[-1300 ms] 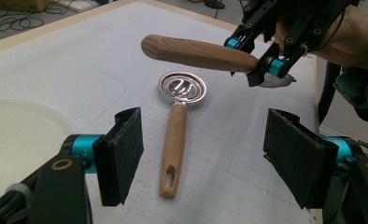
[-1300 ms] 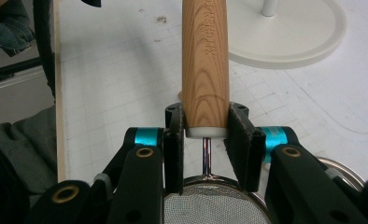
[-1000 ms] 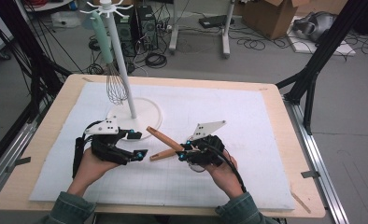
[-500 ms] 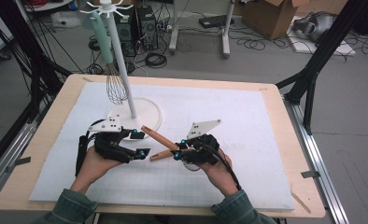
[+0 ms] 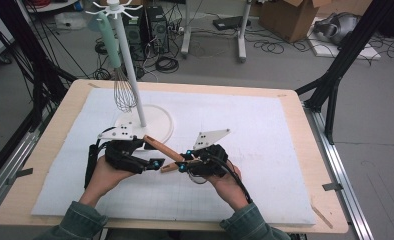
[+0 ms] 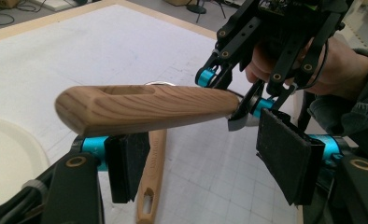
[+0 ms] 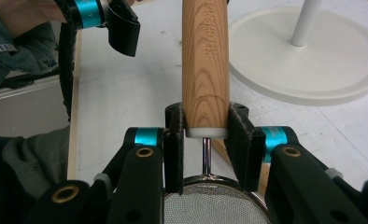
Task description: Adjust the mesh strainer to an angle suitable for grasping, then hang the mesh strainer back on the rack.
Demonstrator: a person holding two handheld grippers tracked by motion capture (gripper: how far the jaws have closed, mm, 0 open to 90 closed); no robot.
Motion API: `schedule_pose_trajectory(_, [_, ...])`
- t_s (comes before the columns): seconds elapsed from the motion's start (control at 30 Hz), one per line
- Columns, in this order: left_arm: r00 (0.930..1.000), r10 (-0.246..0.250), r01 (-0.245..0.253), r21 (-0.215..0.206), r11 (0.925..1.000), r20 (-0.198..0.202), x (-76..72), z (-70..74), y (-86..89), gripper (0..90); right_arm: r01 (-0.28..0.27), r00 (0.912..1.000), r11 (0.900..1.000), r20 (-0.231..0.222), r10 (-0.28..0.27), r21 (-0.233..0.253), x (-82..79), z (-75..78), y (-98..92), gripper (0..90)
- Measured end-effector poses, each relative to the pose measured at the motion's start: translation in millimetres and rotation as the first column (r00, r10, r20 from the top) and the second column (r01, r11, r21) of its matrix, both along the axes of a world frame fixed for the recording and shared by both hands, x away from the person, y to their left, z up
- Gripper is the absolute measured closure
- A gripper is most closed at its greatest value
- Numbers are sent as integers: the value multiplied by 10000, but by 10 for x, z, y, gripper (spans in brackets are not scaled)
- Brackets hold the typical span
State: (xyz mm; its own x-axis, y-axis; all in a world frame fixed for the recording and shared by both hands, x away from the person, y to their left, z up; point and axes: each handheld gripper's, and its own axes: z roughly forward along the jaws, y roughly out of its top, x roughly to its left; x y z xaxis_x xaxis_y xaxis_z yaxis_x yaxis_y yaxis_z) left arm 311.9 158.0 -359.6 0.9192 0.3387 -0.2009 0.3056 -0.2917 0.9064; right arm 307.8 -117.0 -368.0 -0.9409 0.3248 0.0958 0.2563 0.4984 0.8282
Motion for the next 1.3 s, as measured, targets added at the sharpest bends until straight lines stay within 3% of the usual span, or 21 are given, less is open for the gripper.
schedule_pose_trajectory(0.53, [9997, -130, 121, -421, 9990, -201, 5, 39, -27, 462, -303, 9995, 9995, 58, 303, -61, -35, -12, 110, 695])
schedule_pose_trajectory(0.9, [9995, -150, 138, -451, 9989, -267, -1, 48, -43, 541, -461, 9986, 9989, 253, 463, -86, -65, -18, 189, 695])
schedule_pose_trajectory(1.3, [9973, -656, 632, -670, 9957, -343, -38, 95, -98, 673, -530, 9975, 9985, 450, 535, -122, -143, -1, 206, 695])
